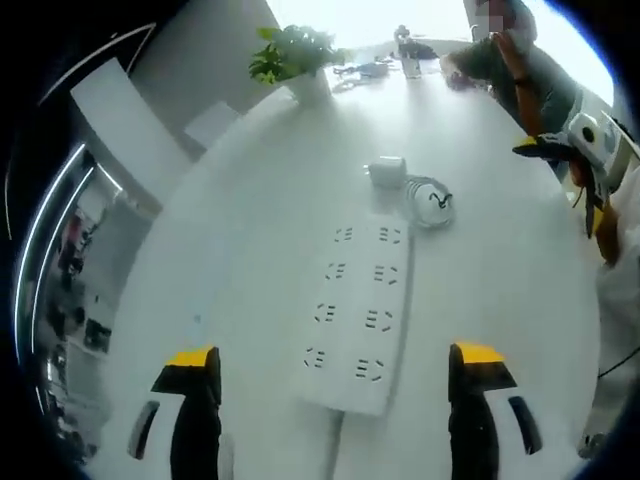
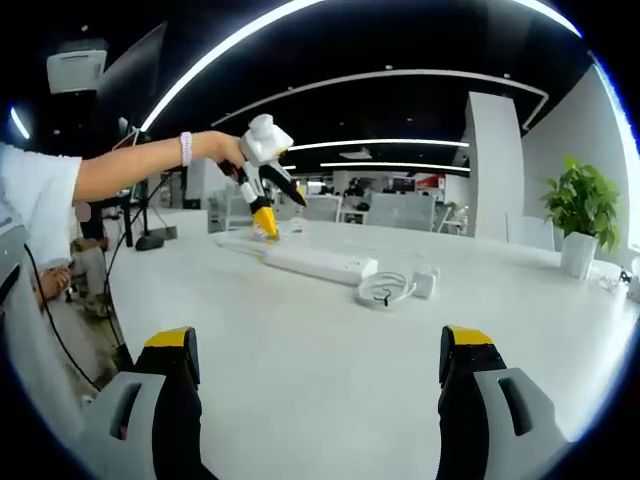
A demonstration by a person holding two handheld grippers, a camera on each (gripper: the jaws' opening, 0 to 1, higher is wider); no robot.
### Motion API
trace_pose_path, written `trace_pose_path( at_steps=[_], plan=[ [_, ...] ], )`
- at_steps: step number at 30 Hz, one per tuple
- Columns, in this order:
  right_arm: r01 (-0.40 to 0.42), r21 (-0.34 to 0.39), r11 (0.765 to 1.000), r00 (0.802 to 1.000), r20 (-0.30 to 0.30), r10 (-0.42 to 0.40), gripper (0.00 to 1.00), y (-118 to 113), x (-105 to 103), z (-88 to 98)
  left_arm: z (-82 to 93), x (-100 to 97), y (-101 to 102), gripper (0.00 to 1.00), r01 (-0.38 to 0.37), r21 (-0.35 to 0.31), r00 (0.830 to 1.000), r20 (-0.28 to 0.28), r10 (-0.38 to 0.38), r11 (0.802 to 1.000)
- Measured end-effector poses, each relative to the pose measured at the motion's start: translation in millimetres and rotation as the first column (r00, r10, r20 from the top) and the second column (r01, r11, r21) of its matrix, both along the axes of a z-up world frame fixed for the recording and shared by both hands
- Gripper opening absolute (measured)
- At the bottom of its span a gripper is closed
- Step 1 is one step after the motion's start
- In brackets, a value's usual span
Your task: Straighten the power strip on the desk, plug the charger into it
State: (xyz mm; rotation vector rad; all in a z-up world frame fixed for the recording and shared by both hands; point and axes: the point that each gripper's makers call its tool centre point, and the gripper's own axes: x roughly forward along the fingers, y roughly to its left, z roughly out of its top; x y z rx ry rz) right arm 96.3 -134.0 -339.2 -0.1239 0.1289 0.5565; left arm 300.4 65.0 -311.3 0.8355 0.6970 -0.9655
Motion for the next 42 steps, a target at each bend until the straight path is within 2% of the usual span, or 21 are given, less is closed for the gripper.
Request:
trace_pose_path(
  at_steps=[4,7,12,17,25,34,42],
  plan=[
    [-0.003,0.003,1.0,1.0,0.0,0.003,1.0,1,1,0.5,11.4,-1.3,-1,0.95,-0.012,-0.031,1.0,0.027,0.013,0.999],
    [-0.007,0.003,1.0,1.0,0.0,0.007,1.0,2,2,0.8,20.7,-4.3,-5,0.94,-0.016,-0.081,0.999,0.032,0.018,0.997],
    [-0.009,0.001,1.0,1.0,0.004,0.009,1.0,2,3,2.5,39.8,4.9,3,0.94,-0.047,-0.097,0.994,0.094,0.056,0.994],
    [-0.005,0.004,1.0,1.0,0.005,0.005,1.0,1,5,3.7,54.9,0.4,4,0.94,-0.054,-0.162,0.988,0.131,0.076,0.985],
    [-0.009,-0.019,1.0,1.0,0.0,0.009,1.0,-1,13,5.4,63.7,-17.0,8,0.97,-0.052,-0.174,0.979,0.186,0.085,0.983],
    [-0.032,-0.088,0.996,0.999,-0.017,0.031,1.0,-1,30,4.3,77.1,-42.0,7,0.97,-0.018,-0.243,0.965,0.249,0.08,0.97],
    [-0.041,-0.083,0.996,0.999,-0.018,0.04,1.0,2,42,4.1,87.9,-66.6,8,0.98,0.013,-0.293,0.95,0.302,0.079,0.956]
  ],
)
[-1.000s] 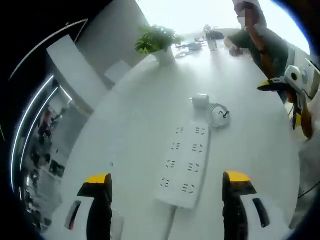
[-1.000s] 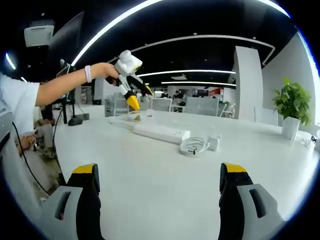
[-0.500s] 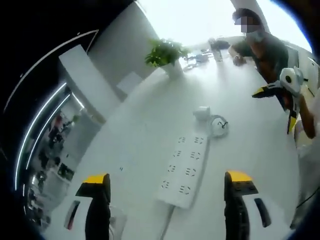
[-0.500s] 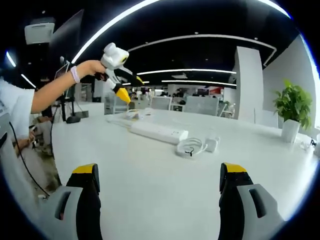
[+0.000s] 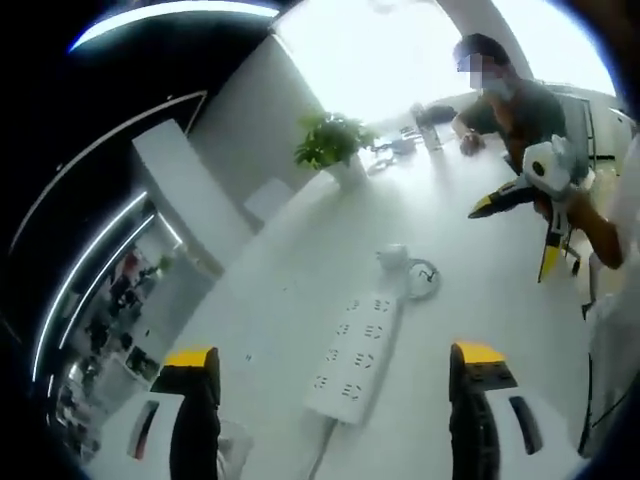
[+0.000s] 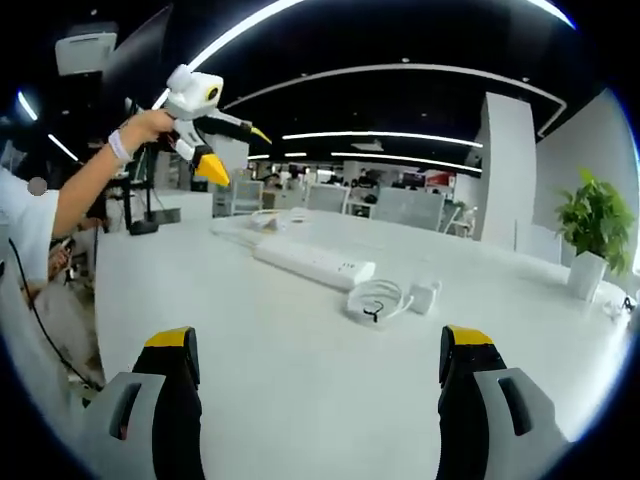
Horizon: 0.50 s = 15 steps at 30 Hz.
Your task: Straighten the power strip on the desk, plug the charger into it
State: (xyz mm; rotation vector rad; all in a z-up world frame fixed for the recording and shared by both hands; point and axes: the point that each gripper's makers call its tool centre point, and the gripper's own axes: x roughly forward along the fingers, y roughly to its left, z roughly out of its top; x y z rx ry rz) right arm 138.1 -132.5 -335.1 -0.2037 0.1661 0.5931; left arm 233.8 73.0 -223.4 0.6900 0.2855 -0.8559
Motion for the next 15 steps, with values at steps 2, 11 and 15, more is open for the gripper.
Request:
trace_pose_path(
  at_steps=[2,11,15],
  plan=[
    [-0.004,-0.002,1.0,1.0,-0.002,0.004,1.0,1,2,-0.4,1.8,-4.7,0,0.98,0.008,-0.011,1.0,0.01,-0.008,1.0],
    [-0.02,-0.007,1.0,1.0,-0.013,0.02,1.0,6,4,-3.9,12.0,-17.1,8,0.98,-0.015,-0.069,0.997,0.074,0.02,0.998],
    [-0.022,-0.007,1.0,1.0,-0.015,0.022,1.0,7,4,-4.7,19.4,-20.7,13,0.98,-0.026,-0.117,0.995,0.095,0.037,0.993]
  ],
)
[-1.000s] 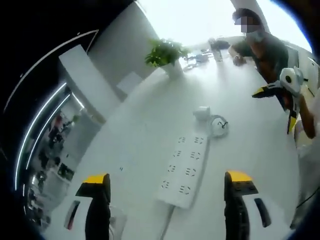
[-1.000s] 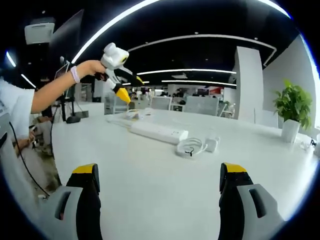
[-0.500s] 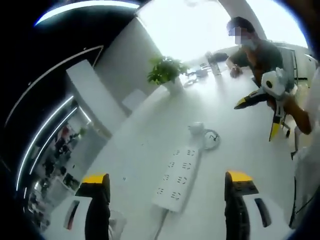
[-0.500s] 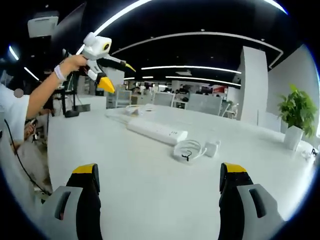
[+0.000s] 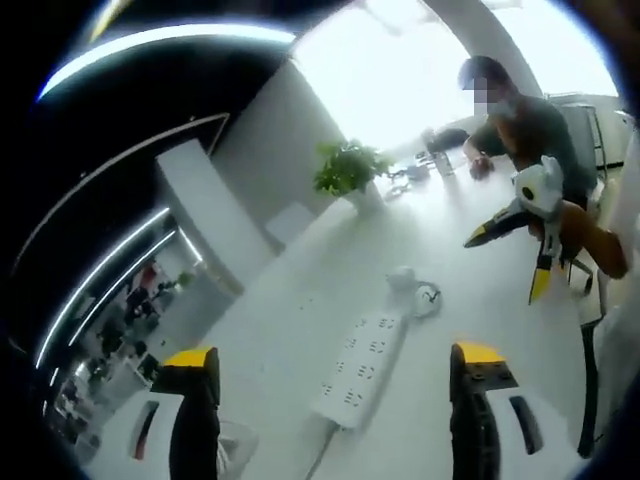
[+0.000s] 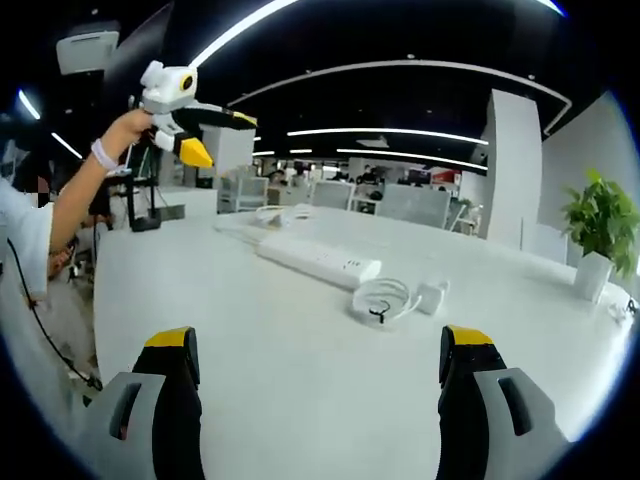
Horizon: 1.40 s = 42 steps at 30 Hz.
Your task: Straighten the power strip on the desk, plug the charger into it
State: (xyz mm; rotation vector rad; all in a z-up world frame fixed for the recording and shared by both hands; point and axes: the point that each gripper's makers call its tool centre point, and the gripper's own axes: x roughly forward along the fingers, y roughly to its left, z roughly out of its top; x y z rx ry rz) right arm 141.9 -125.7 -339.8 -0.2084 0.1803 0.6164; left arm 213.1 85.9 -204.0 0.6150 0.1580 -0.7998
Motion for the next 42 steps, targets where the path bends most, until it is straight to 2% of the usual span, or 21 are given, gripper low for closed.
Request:
trace_pose_path(
  at_steps=[7,13,18,20,24,26,42],
  plan=[
    [-0.004,0.004,1.0,1.0,0.001,0.004,1.0,2,0,0.5,7.4,-12.8,8,0.98,-0.034,-0.079,0.998,0.045,0.038,0.996],
    [-0.009,0.005,1.0,1.0,0.001,0.009,1.0,4,0,-0.7,4.7,-24.0,16,0.99,-0.067,-0.139,0.994,0.075,0.078,0.988],
    [-0.007,0.005,1.0,1.0,-0.002,0.007,1.0,4,-1,-1.8,-0.9,-32.9,22,0.99,-0.091,-0.208,0.99,0.087,0.111,0.974],
    [-0.008,0.005,1.0,1.0,-0.001,0.008,1.0,4,-2,-1.5,-5.1,-34.1,27,0.99,-0.113,-0.211,0.987,0.091,0.135,0.971],
    [-0.008,0.007,1.0,1.0,0.0,0.008,1.0,3,-2,-1.0,-10.0,-37.5,40,0.99,-0.184,-0.252,0.969,0.114,0.218,0.95],
    [-0.009,0.007,1.0,1.0,-0.001,0.009,1.0,3,-1,-1.5,-14.1,-41.5,42,0.99,-0.188,-0.269,0.967,0.116,0.226,0.945],
    [-0.012,0.01,1.0,1.0,-0.007,0.012,1.0,6,1,-3.6,-69.4,-55.2,69,0.99,-0.301,-0.377,0.947,-0.006,0.322,0.876]
  ],
)
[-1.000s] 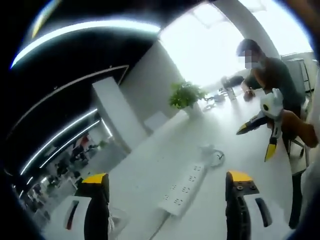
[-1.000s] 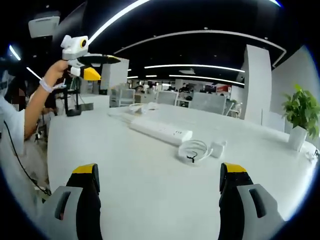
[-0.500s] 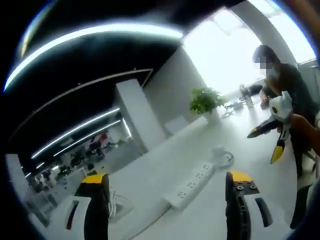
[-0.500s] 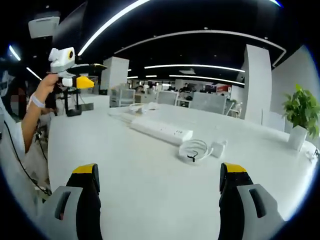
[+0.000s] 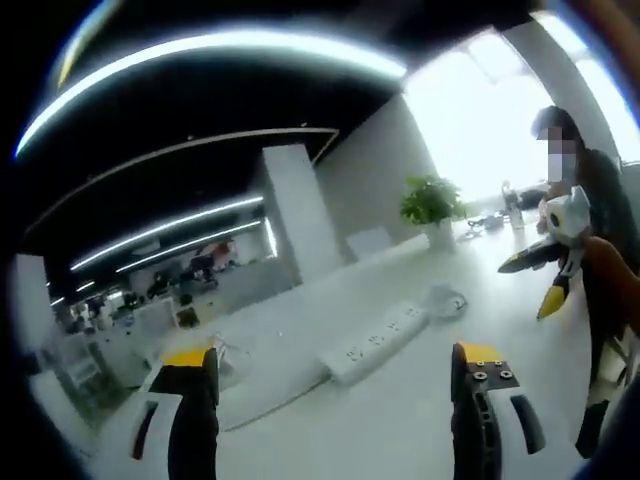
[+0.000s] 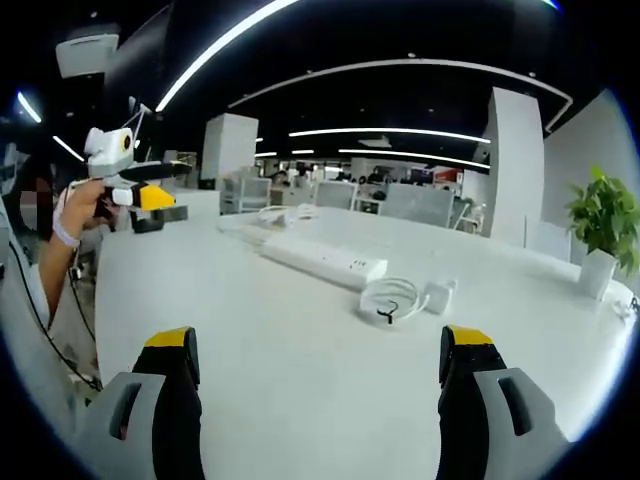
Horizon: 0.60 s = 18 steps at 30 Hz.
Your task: Straighten the power strip on the desk, plug the charger into it
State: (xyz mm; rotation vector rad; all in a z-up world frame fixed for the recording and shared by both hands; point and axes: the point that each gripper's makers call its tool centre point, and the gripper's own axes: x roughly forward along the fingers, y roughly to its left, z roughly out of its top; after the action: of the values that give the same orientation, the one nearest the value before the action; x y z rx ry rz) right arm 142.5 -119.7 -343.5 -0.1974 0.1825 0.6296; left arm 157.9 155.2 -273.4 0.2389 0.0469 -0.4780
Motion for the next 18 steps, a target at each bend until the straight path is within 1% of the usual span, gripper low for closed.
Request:
trace_pose_path(
  at_steps=[5,12,18],
  plan=[
    [-0.002,0.001,1.0,1.0,0.001,0.002,1.0,1,1,0.6,-5.4,-3.2,5,0.99,-0.012,-0.053,1.0,-0.008,0.012,0.999],
    [-0.003,0.002,1.0,1.0,-0.002,0.003,1.0,3,0,-0.3,-21.8,-6.1,14,0.99,-0.051,-0.088,0.998,-0.035,0.048,0.995],
    [-0.005,0.0,1.0,1.0,-0.006,0.005,1.0,4,-1,-2.3,-32.0,-8.5,14,0.99,-0.057,-0.121,0.997,-0.061,0.05,0.991]
  ],
)
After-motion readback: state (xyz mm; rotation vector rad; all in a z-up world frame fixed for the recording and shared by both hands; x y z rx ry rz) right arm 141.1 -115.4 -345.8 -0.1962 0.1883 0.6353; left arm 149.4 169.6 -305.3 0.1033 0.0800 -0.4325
